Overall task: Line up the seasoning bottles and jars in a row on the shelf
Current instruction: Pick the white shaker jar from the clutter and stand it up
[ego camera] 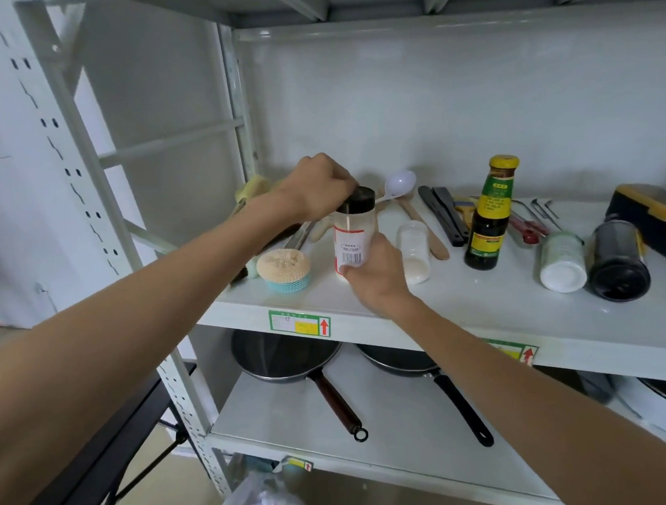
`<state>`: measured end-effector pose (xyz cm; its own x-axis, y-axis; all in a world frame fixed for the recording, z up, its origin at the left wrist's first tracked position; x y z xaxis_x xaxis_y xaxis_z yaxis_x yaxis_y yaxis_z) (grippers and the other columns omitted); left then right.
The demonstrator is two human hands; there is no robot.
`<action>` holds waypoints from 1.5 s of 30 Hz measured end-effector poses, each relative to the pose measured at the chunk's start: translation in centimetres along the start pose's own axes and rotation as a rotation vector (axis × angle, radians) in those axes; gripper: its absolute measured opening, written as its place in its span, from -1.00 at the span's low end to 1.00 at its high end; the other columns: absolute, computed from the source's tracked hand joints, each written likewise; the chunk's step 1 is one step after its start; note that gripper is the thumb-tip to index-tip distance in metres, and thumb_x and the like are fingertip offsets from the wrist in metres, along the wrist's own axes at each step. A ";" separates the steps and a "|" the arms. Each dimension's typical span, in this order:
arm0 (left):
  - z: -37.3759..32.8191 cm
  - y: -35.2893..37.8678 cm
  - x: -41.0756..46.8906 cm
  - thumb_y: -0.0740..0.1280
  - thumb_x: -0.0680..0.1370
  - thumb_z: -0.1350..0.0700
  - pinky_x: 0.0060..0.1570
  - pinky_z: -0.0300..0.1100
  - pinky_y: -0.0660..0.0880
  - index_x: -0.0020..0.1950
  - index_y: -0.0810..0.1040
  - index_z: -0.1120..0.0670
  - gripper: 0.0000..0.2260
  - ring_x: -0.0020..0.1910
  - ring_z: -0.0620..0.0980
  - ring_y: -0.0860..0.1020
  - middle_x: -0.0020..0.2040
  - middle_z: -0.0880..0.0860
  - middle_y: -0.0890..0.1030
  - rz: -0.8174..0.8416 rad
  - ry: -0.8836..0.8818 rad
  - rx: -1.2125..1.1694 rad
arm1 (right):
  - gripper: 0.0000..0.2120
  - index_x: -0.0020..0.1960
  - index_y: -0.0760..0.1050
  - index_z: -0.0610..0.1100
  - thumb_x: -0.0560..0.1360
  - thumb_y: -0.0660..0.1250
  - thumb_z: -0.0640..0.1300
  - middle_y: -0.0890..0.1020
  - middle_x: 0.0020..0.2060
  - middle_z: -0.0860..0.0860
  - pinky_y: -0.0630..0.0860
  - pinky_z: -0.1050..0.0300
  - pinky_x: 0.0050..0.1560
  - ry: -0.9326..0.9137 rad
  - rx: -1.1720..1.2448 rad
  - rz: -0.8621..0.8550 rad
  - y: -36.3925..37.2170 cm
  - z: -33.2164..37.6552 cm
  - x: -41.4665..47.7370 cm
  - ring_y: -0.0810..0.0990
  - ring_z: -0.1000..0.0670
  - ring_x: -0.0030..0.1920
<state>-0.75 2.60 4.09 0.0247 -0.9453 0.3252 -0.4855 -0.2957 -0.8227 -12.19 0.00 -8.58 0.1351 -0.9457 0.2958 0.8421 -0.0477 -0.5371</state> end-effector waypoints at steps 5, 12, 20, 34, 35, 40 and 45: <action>0.6 0.3 0.3 0.08 0.42 0.29 0.26 -0.17 0.31 0.20 0.59 -0.11 -0.49 0.30 0.06 0.41 0.27 -0.01 0.56 0.081 0.017 0.091 | -0.29 0.31 0.30 -0.23 0.33 0.52 0.06 0.50 0.20 -0.18 0.44 -0.10 0.27 0.093 -0.009 -0.096 1.2 1.4 0.3 0.46 -0.21 0.26; 1.4 0.3 0.4 0.05 0.42 0.31 0.21 -0.05 0.36 0.33 0.45 -0.18 -0.41 0.29 0.17 0.38 0.32 0.12 0.44 0.106 0.024 0.280 | -0.34 0.26 0.36 -0.21 0.30 0.54 0.03 0.48 0.19 -0.19 0.34 -0.02 0.30 0.097 -0.080 -0.010 0.1 2.0 2.0 0.39 -0.20 0.28; 2.0 0.1 -0.2 0.07 0.38 0.35 -0.02 -0.19 0.28 0.32 0.46 -0.18 -0.37 0.21 0.17 0.42 0.22 0.10 0.57 0.045 0.126 0.300 | -0.38 0.31 0.40 -0.21 0.31 0.54 -0.25 0.58 0.23 -0.13 0.48 0.07 0.22 0.028 0.065 0.237 -2.0 2.1 3.0 0.54 -0.12 0.25; 1.0 0.7 -0.9 0.13 0.38 0.33 -0.10 -0.22 0.26 0.30 0.48 -0.16 -0.41 0.07 0.16 0.50 0.10 0.12 0.64 -0.028 0.161 0.307 | -0.41 0.28 0.42 -0.24 0.31 0.56 -0.23 0.60 0.20 -0.14 0.50 -0.11 0.26 -0.012 0.169 0.241 -2.9 1.9 3.7 0.57 -0.14 0.22; 0.9 0.7 -1.2 0.14 0.38 0.32 -0.12 -0.22 0.25 0.30 0.49 -0.16 -0.41 0.03 0.14 0.51 0.07 0.12 0.64 -0.034 0.164 0.300 | -0.40 0.29 0.39 -0.24 0.32 0.55 -0.25 0.59 0.21 -0.15 0.49 -0.13 0.26 -0.022 0.169 0.252 -2.9 1.7 3.8 0.56 -0.15 0.23; 0.6 1.2 -1.5 0.16 0.39 0.30 -0.10 -0.26 0.30 0.30 0.50 -0.13 -0.45 0.09 0.13 0.51 0.16 0.04 0.63 -0.088 0.212 0.272 | -0.42 0.37 0.29 -0.17 0.42 0.45 -0.29 0.55 0.26 -0.09 0.46 -0.13 0.31 -0.077 0.130 0.373 -3.4 1.0 4.8 0.52 -0.11 0.28; 0.0 1.8 -2.0 0.15 0.40 0.31 0.14 0.02 0.44 0.31 0.49 -0.07 -0.46 0.20 0.20 0.46 0.21 0.11 0.58 -0.063 0.208 0.253 | -0.45 0.37 0.27 -0.11 0.47 0.42 -0.26 0.50 0.17 0.02 0.44 0.06 0.21 -0.099 0.122 0.423 -4.4 0.2 4.9 0.46 0.01 0.23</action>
<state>-1.72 3.95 1.96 -0.1442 -0.8833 0.4461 -0.2558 -0.4022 -0.8791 -15.09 -4.34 -4.59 0.5251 -0.8381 0.1479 0.7566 0.3802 -0.5319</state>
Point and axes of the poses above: each hand's wrist, its own x-axis towards the middle knuckle, its own y-axis out of the palm, z = x × y, the point moved 1 cm from there along x, towards the middle knuckle
